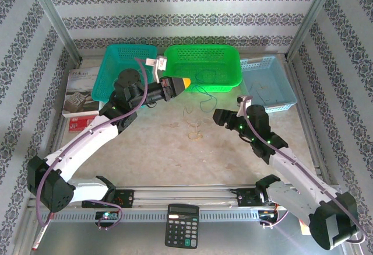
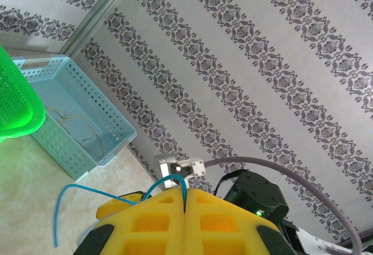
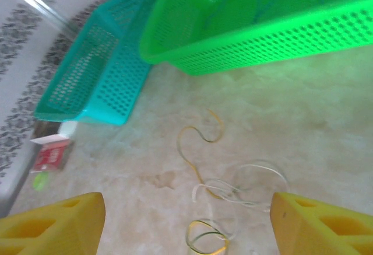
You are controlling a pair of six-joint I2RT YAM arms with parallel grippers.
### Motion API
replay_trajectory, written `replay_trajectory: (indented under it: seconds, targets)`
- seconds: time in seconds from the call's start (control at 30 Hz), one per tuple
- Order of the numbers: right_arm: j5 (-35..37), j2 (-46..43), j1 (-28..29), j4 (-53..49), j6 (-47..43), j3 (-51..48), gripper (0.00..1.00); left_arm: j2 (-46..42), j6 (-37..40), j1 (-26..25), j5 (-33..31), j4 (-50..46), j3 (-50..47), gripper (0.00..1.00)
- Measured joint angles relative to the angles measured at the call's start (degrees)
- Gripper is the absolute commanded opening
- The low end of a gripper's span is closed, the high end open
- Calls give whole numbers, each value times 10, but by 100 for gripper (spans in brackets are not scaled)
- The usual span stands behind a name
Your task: Untangle the cables
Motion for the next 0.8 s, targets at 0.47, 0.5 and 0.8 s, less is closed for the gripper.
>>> replay_trajectory:
  seconds: [0.47,0.5,0.8]
  targets:
    - [4,-54,-21,-39,-9,9,75,1,28,0,0,-28,3,0]
    - [3,-63,-21,-40,-12,15,75,2,28,0,1,-29,3,0]
    - [-4,-61,32,-32,-55,102,77,20,28,0,8,-29,3,0]
